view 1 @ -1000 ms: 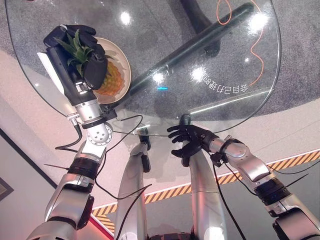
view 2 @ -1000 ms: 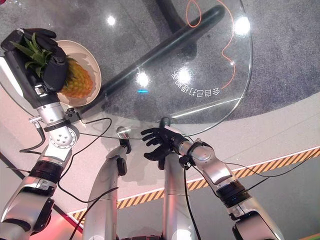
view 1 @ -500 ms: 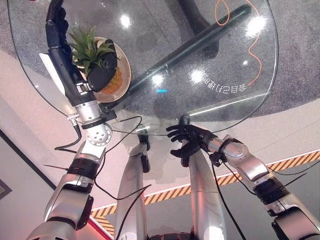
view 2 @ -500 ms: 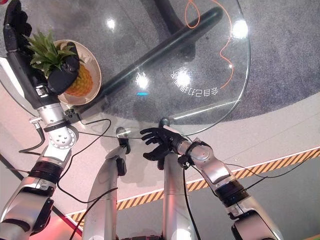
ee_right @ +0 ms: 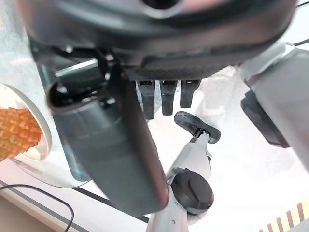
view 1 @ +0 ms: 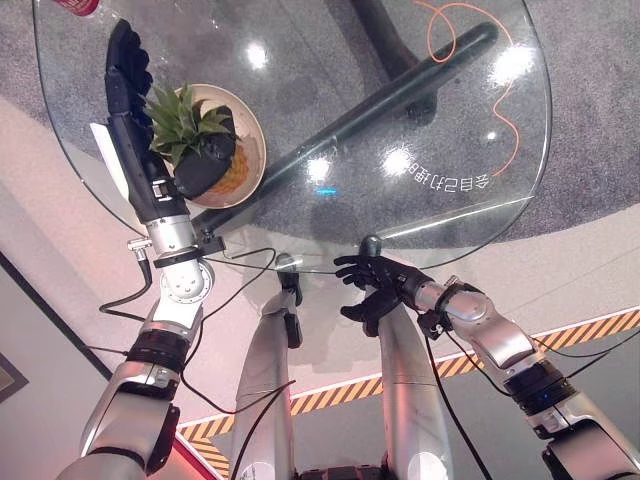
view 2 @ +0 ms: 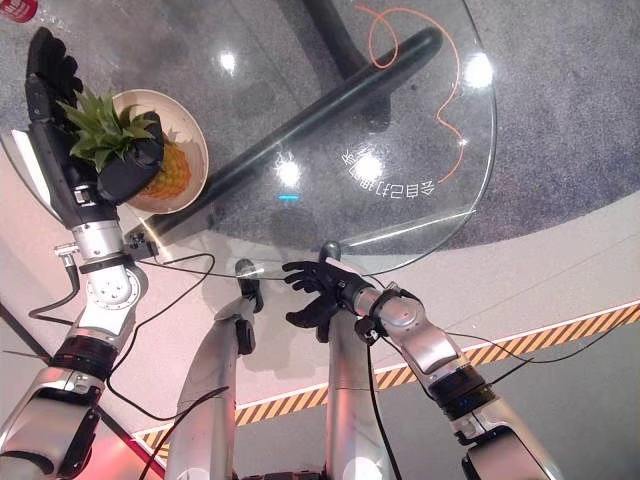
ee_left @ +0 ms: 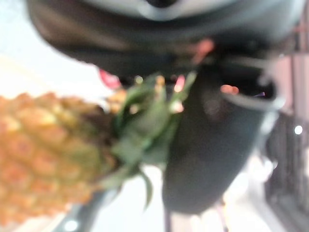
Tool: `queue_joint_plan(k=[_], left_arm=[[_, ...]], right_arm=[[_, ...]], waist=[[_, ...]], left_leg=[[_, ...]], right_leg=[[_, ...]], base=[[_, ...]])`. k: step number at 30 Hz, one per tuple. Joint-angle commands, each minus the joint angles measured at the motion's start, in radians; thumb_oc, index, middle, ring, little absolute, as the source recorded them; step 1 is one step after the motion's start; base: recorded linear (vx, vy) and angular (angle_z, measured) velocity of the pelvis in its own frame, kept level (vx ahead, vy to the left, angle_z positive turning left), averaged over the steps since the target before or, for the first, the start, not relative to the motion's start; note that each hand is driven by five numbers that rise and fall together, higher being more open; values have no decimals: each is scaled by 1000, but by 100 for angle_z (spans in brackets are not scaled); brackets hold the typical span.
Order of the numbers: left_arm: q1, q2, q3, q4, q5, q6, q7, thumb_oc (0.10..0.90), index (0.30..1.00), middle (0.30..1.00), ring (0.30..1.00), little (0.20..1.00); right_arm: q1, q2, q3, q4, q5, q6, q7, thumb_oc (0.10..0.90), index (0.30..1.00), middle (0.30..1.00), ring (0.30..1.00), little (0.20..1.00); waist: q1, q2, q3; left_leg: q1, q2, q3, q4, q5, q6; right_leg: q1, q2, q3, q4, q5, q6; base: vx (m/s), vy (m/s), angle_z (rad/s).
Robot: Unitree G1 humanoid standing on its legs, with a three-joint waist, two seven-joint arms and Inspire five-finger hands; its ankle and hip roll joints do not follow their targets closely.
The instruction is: Pick up the fruit to the plate
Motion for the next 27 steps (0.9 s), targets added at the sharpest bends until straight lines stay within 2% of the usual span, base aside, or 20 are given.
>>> queue_joint_plan(k=[1, 6, 12, 27], left_arm=[[33, 7, 70, -97, -84, -55, -34, 800, 900, 900, 900, 900], [98, -21, 89, -128, -155, -54, -72, 800, 900, 900, 900, 900], [143, -40, 89, -144, -175, -14, -97, 800, 900, 900, 900, 900], [227, -19, 105, -158, -255, 47, -206, 800, 900, 900, 900, 900]], right_arm=[[95, 0, -26, -105, -5, -59, 45, 800, 900, 900, 900, 900], [124, 1, -42, -102, -14, -83, 53, 800, 900, 900, 900, 900], [141, 4, -56, -103, -12, -89, 58, 800, 900, 900, 900, 900], [182, -3, -82, -96, 5, -108, 78, 800, 900, 900, 900, 900]], waist=[[22, 54, -25], [31, 57, -25], [40, 56, -25], [52, 60, -25]], left_leg=[[62, -104, 8, -76, -14, 9], [90, -100, 6, -86, -14, 7], [119, -92, -1, -92, -11, 2], [188, -79, -22, -107, 0, -11]], right_leg=[[67, 60, -81, -1, -14, 39], [95, 54, -94, -4, -24, 39], [121, 48, -107, 2, -33, 39], [196, 38, -135, -2, -50, 35]], base=[[-15, -57, -2], [-13, -69, -2], [-11, -77, 1], [-5, -63, 4]])
